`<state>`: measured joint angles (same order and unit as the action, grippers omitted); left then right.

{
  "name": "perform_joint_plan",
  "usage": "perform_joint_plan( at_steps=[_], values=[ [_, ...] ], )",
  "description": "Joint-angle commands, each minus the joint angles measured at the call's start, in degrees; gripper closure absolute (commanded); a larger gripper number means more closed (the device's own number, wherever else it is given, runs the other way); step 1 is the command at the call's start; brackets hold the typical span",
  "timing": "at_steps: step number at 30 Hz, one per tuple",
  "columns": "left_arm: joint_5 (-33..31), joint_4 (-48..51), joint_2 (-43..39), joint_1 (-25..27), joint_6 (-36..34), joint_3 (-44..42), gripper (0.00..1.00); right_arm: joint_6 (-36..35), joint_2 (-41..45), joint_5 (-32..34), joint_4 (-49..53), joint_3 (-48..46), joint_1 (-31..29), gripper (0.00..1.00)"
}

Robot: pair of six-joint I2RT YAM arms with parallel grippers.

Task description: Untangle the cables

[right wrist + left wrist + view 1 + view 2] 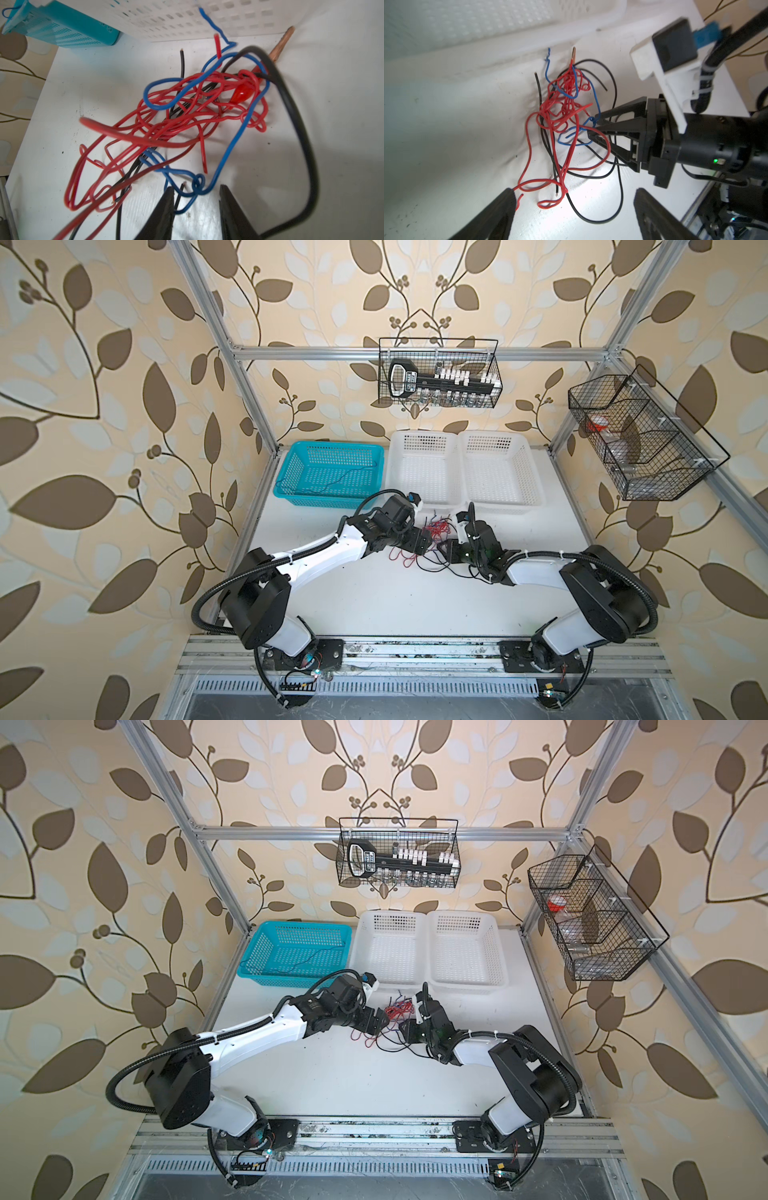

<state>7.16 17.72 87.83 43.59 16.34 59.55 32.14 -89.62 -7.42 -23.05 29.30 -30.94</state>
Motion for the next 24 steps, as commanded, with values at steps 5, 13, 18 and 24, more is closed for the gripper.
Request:
perform_joint_plan(
  at_steps=[5,13,18,24],
  values=[
    [-3.8,0.4,4.5,1.1,-1.6,2.9,0.20,1.4,-0.8,-2.2,-5.4,1.0,0.3,0.71],
    [-5.9,-0.9,9.9,1.1,0.6,4.1,0.45,0.0,0.8,-1.5,-5.5,0.5,0.8,0.88],
    [-9.2,-0.2,11.6,1.1,1.3,4.8,0.59,-0.3,1.8,-2.4,-5.0,0.4,1.2,0.99],
    [-13.5,2.2,13.5,1.1,2.2,6.5,0.78,-1.8,8.3,-2.2,1.4,0.4,2.0,1.00]
  ],
)
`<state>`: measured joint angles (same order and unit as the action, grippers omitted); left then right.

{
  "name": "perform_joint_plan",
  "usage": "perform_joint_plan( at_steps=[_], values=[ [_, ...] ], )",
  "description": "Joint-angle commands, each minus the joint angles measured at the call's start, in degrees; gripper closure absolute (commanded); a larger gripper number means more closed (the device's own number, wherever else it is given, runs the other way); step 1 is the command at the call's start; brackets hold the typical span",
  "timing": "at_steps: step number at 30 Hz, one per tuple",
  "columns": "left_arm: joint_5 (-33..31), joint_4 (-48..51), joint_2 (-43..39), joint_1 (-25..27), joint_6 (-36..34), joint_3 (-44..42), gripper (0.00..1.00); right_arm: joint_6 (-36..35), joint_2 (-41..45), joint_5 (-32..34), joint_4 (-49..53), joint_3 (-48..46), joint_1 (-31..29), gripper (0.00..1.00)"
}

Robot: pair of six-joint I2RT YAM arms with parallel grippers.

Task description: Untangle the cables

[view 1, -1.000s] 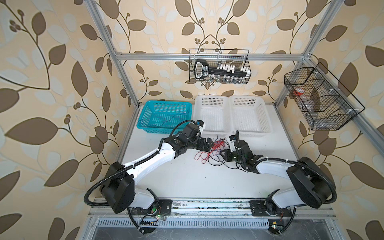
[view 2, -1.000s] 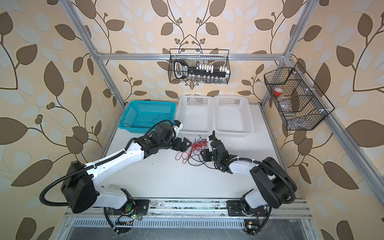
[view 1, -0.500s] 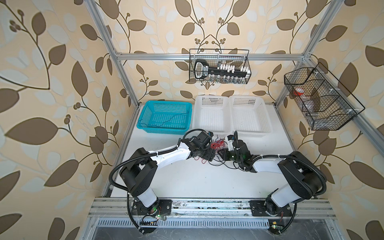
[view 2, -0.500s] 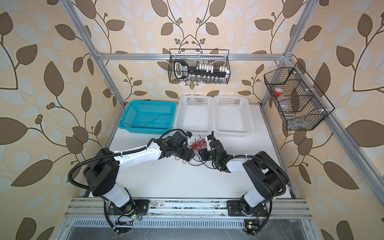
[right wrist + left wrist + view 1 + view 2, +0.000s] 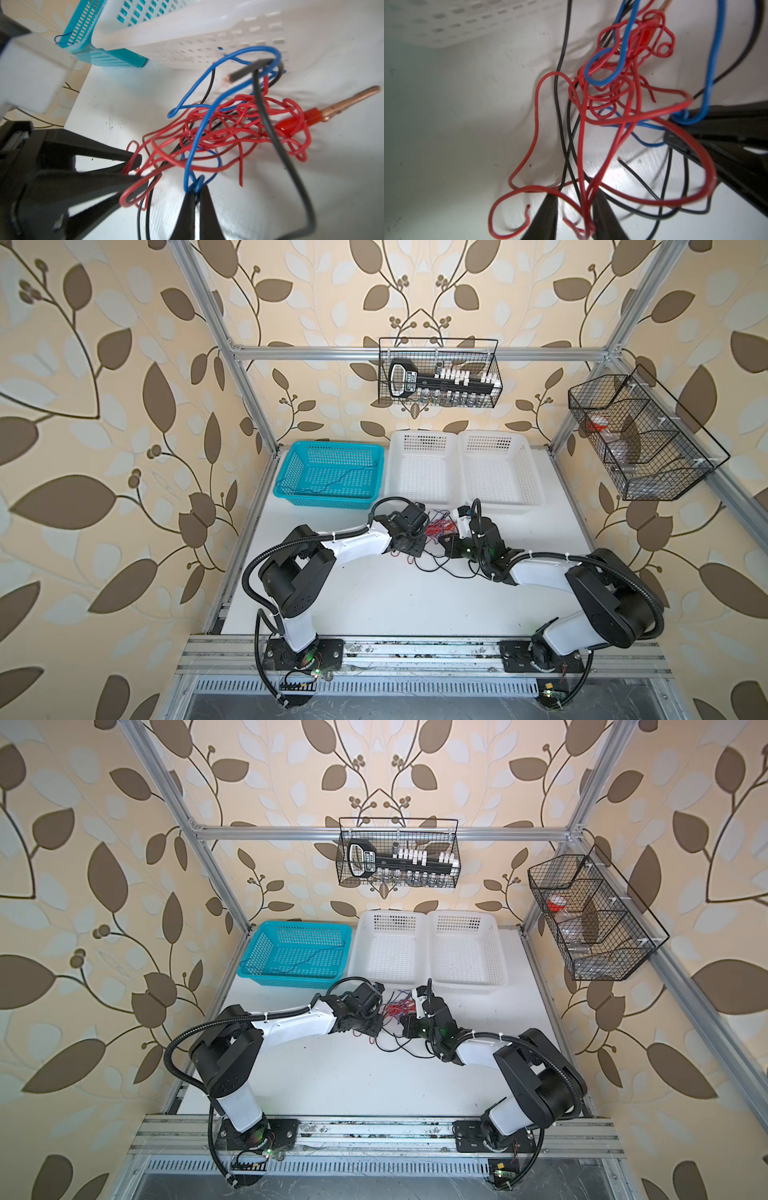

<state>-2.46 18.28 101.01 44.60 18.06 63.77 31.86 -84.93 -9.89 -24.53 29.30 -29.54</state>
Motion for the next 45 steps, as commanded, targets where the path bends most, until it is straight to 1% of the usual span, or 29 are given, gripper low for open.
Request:
perform_joint_plan(
  at_steps=[1,4,5,10,13,15,17,21,25,28,31,36,41,45],
  values=[
    [-4.9,2.2,0.7,0.1,0.8,2.7,0.82,-2.1,5.0,-0.1,4.2,0.6,0.9,1.00],
    [-8.5,4.6,1.9,0.1,1.6,4.2,0.97,-4.0,10.3,-2.0,9.9,1.4,2.1,1.00],
    [-9.5,5.5,2.3,0.1,1.8,4.7,1.00,-4.9,12.1,-2.9,12.1,1.8,2.7,1.00],
    [-11.7,6.6,3.3,0.1,2.5,5.8,1.00,-10.2,19.7,-5.4,23.3,4.6,4.2,1.00],
    [-11.9,6.6,3.5,0.1,2.8,5.9,1.00,-12.2,23.0,-7.1,27.5,5.6,5.0,1.00],
    [-12.1,6.7,3.4,0.1,2.7,6.1,1.00,-12.4,24.8,-8.6,28.5,5.5,5.6,1.00],
    [-12.2,6.8,3.2,0.1,2.7,5.9,1.00,-12.6,26.2,-11.5,28.7,5.5,6.4,1.00],
    [-12.3,6.9,2.5,0.1,2.3,5.6,1.00,-12.8,26.9,-15.0,27.9,5.8,6.9,1.00],
    [-11.9,6.7,1.4,0.0,2.4,5.3,1.00,-13.3,25.8,-14.6,27.1,6.2,6.9,1.00],
    [-11.6,6.0,-0.3,0.1,2.4,4.6,0.78,-13.3,24.9,-13.6,26.3,5.9,6.9,1.00],
    [-11.5,6.3,-1.7,0.0,2.3,4.4,0.63,-12.8,24.2,-12.4,25.1,5.6,6.9,1.00],
    [-10.6,6.3,-4.3,0.0,2.2,4.1,0.53,-12.7,23.3,-10.6,24.3,5.5,6.9,1.00],
    [-9.5,6.4,-8.4,0.0,1.9,3.7,0.40,-13.0,21.6,-11.2,23.2,5.4,6.9,1.00],
    [-7.2,4.4,-13.0,0.1,1.5,2.4,0.34,-12.9,21.0,-12.3,21.9,4.9,6.9,1.00]
  ],
)
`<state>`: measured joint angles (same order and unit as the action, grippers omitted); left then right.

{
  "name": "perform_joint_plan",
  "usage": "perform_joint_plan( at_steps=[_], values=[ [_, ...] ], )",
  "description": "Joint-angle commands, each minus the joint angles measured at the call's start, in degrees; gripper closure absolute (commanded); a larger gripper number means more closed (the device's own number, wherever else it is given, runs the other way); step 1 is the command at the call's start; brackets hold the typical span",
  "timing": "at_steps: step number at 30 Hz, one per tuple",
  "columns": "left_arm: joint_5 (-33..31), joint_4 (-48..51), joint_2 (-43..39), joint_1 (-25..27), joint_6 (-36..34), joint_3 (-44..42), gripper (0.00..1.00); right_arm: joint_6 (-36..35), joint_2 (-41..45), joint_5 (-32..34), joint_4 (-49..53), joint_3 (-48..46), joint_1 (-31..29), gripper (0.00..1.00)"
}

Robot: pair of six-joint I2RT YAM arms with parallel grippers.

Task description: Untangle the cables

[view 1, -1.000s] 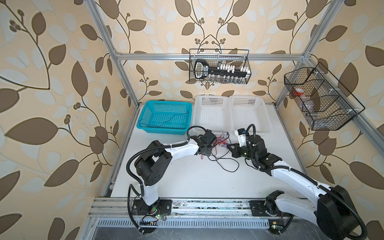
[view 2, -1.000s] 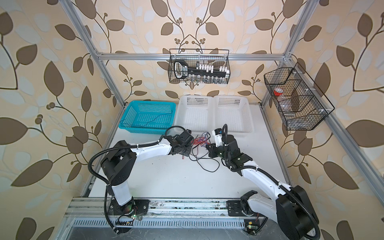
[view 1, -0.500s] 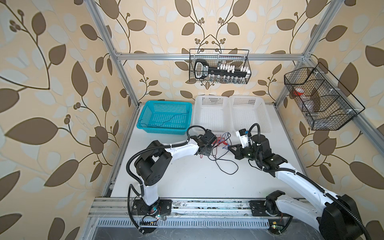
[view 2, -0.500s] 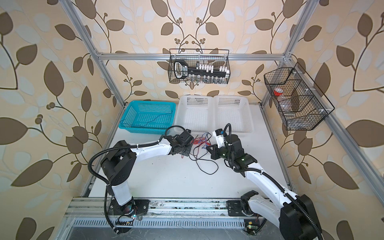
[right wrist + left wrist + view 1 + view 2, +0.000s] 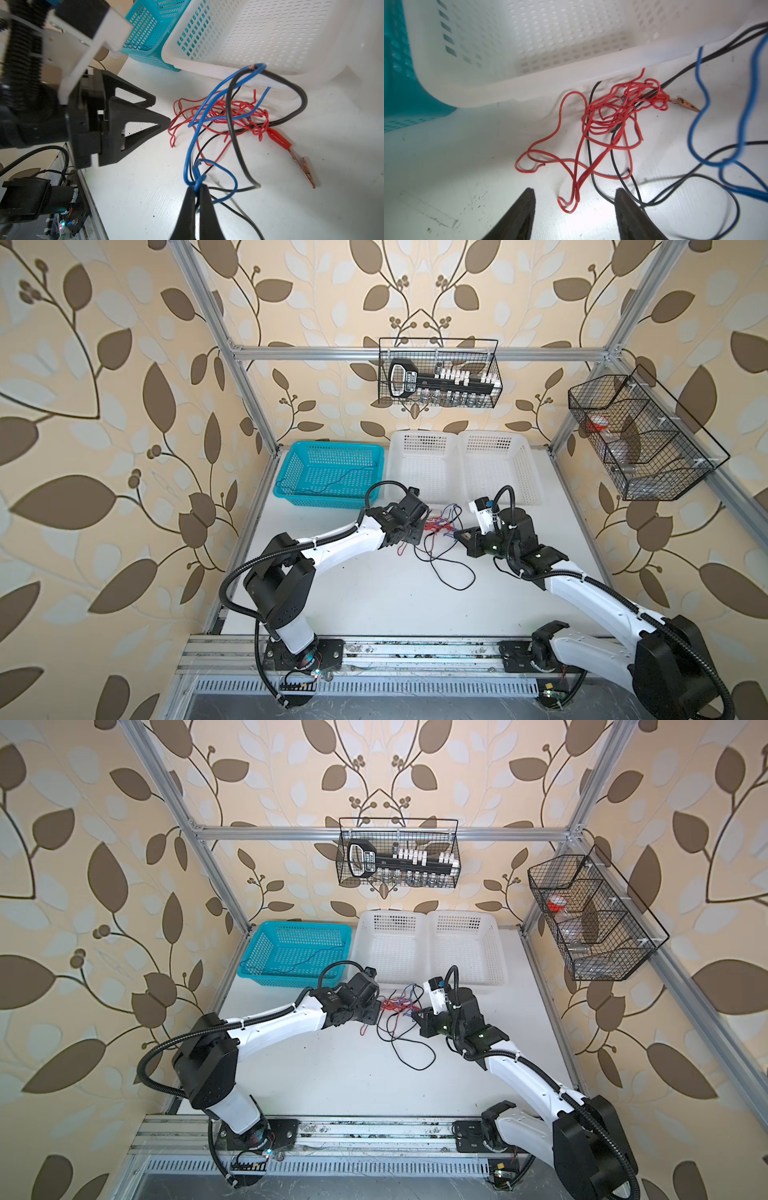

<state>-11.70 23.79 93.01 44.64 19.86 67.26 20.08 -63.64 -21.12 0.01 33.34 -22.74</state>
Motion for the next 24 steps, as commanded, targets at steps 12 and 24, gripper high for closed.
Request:
perform_joint_plan(
  at_steps=[12,24],
  values=[
    [10.9,-9.1,-6.9,0.0,2.5,-1.3,0.42,1.3,-0.1,-4.5,-6.7,-0.2,0.0,1.00],
    [15.5,-13.6,-0.9,0.1,3.2,1.4,0.50,2.2,-0.4,-5.4,-8.1,-0.2,-0.7,1.00]
  ],
)
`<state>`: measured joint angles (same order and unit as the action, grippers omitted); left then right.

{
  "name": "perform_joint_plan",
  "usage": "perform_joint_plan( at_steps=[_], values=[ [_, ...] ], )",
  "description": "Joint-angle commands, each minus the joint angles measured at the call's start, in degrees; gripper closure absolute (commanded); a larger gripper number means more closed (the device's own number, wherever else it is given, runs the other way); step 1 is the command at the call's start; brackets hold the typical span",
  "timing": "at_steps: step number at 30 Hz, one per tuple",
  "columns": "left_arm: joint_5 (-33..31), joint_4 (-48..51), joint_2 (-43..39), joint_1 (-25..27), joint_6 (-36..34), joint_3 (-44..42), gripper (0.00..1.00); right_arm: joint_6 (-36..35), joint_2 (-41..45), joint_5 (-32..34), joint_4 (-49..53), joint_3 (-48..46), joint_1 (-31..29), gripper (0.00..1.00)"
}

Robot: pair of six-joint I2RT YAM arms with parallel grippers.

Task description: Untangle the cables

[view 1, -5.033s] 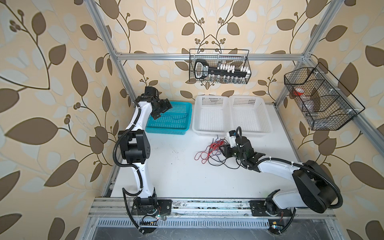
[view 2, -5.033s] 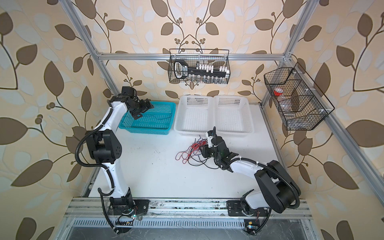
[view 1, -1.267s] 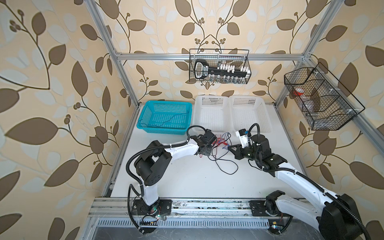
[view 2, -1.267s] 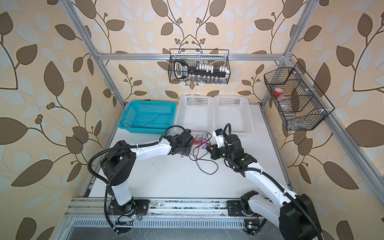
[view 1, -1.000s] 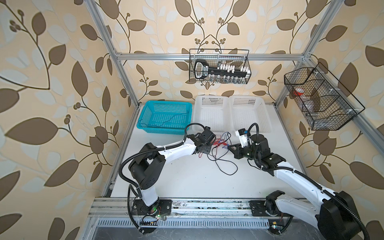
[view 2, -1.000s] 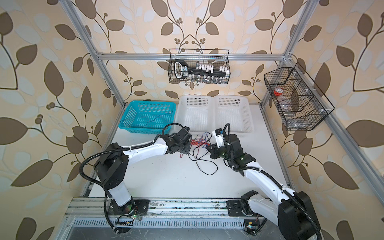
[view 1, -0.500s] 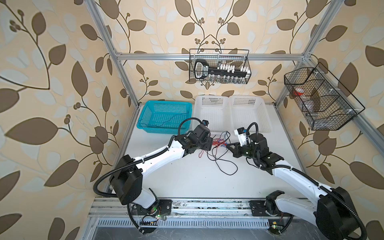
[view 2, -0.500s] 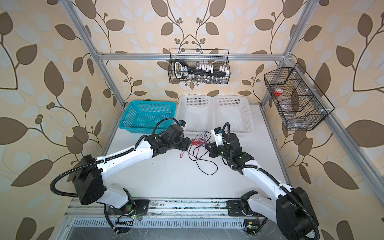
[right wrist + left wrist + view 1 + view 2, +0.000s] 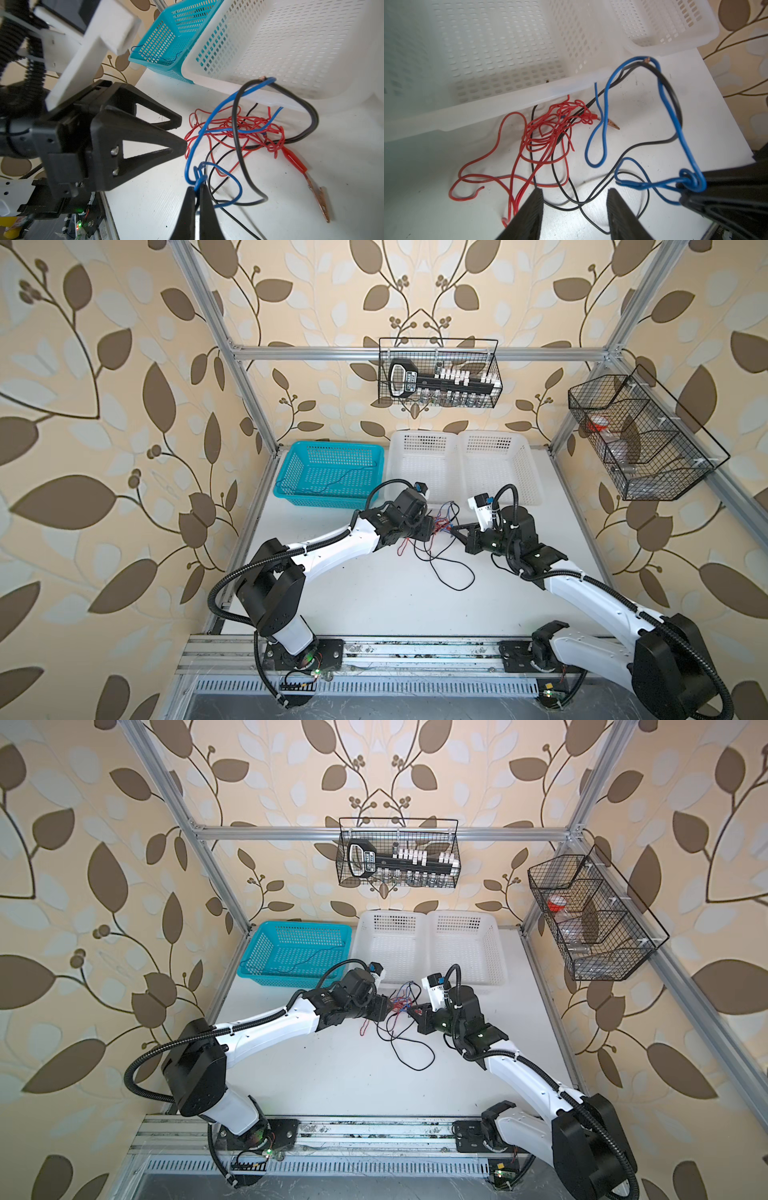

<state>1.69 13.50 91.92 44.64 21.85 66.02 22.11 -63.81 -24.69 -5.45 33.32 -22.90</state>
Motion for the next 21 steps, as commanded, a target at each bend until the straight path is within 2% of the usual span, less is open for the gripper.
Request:
perform_joint_plan(
  at_steps=[1,9,13,15,21],
  values=[
    [2.3,-3.7,0.6,0.1,1.2,2.8,0.51,0.1,-0.4,-1.8,-2.8,-0.2,-0.7,1.00],
    [2.8,-7.0,3.5,0.1,1.3,4.0,0.53,0.0,-0.7,-1.6,-2.9,-0.2,-1.1,1.00],
    [2.7,-6.6,6.2,0.1,0.8,5.8,0.59,-0.1,-0.5,-1.5,-2.8,-0.3,-1.1,1.00],
    [2.8,-6.6,7.5,0.2,0.6,6.4,0.66,-0.2,-0.5,-1.5,-2.7,-0.4,-1.1,1.00],
    [3.5,-7.5,9.8,0.4,0.8,7.3,0.94,-0.7,-0.6,-0.4,-1.6,-0.6,-1.1,1.00]
  ],
)
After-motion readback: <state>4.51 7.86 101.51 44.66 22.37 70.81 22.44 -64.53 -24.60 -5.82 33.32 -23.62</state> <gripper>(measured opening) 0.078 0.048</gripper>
